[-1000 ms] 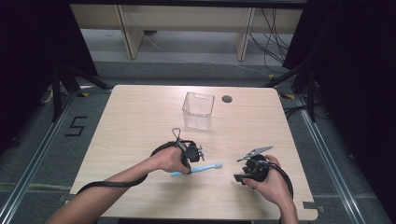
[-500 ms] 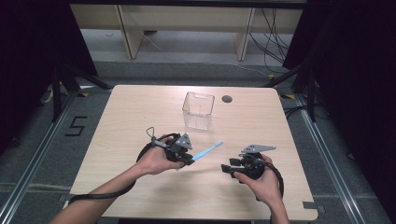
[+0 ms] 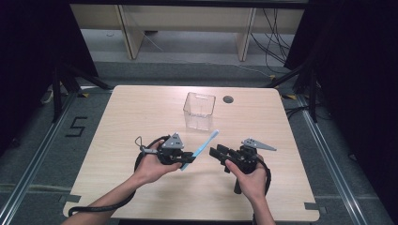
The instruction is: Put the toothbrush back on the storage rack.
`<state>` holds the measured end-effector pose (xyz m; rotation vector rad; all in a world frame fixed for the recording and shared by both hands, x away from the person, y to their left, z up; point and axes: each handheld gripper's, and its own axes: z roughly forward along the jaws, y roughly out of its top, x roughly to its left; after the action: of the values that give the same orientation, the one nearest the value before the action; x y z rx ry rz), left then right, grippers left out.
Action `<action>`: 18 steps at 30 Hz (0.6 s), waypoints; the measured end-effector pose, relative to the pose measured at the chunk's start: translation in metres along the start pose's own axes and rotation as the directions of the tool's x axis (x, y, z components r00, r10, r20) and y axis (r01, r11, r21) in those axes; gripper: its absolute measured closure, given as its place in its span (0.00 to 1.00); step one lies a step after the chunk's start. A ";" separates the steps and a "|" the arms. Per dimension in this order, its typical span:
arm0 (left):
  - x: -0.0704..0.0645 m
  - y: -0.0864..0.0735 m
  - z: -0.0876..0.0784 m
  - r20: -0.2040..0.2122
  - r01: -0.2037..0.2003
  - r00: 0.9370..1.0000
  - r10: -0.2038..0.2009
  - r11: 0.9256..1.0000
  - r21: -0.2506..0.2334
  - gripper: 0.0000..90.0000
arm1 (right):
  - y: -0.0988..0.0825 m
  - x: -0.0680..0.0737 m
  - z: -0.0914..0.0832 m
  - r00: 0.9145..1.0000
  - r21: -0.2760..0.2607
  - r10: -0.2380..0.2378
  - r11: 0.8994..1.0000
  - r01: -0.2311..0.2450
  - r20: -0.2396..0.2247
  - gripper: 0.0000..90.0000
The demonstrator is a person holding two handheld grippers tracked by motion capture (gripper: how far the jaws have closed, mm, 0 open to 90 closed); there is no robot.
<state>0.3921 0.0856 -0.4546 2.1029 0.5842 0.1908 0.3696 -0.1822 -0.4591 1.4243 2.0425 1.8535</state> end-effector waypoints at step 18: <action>-0.008 -0.002 0.006 -0.003 0.027 1.000 -0.028 0.997 -0.069 0.87 | 0.011 0.016 0.026 0.999 -0.090 -0.033 0.995 0.032 -0.016 0.96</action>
<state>0.3864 0.0780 -0.4591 2.0276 0.6005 0.1968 0.3813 -0.1534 -0.4492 1.3499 1.9500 1.9248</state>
